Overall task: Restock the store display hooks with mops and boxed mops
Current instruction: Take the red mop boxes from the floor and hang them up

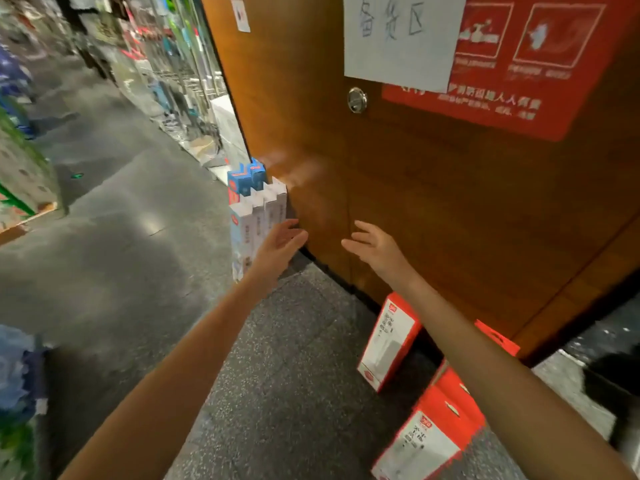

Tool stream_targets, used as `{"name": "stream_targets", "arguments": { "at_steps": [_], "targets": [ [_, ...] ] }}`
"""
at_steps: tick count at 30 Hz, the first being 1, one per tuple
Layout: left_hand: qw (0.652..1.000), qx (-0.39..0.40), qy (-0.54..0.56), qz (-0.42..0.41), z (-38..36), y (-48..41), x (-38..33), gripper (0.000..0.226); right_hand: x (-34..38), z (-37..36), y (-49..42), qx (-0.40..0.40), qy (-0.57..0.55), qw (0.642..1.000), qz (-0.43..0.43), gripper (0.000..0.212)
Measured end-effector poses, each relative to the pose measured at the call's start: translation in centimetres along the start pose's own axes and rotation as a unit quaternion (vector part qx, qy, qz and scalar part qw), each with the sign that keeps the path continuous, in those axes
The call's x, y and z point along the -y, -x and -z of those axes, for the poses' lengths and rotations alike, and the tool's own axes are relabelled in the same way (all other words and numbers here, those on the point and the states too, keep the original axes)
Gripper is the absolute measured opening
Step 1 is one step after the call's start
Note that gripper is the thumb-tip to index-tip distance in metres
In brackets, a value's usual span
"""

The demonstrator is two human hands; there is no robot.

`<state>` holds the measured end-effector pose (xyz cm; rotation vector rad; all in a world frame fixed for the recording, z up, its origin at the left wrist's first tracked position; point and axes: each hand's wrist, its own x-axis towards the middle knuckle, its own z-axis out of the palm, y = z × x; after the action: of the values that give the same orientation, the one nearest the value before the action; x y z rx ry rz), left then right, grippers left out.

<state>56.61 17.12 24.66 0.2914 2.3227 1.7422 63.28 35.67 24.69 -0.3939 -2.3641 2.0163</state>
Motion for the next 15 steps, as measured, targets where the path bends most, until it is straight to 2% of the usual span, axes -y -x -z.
{"name": "stream_targets", "arguments": {
  "at_steps": [6,11,15],
  "targets": [
    [0.987,0.159,-0.035,-0.002,-5.4,-11.6,4.0,0.047,-5.9,3.9,-5.8,-0.121,-0.019,0.988,-0.092,0.064],
    [0.958,0.281,-0.062,0.011,-10.2,-19.7,8.8,0.052,-11.9,5.3,-9.6,-0.233,-0.056,0.955,-0.177,0.062],
    [0.929,0.352,-0.109,0.04,-12.7,-24.3,13.7,0.051,-17.2,4.2,-12.0,-0.286,-0.079,0.925,-0.236,0.059]
  ]
}}
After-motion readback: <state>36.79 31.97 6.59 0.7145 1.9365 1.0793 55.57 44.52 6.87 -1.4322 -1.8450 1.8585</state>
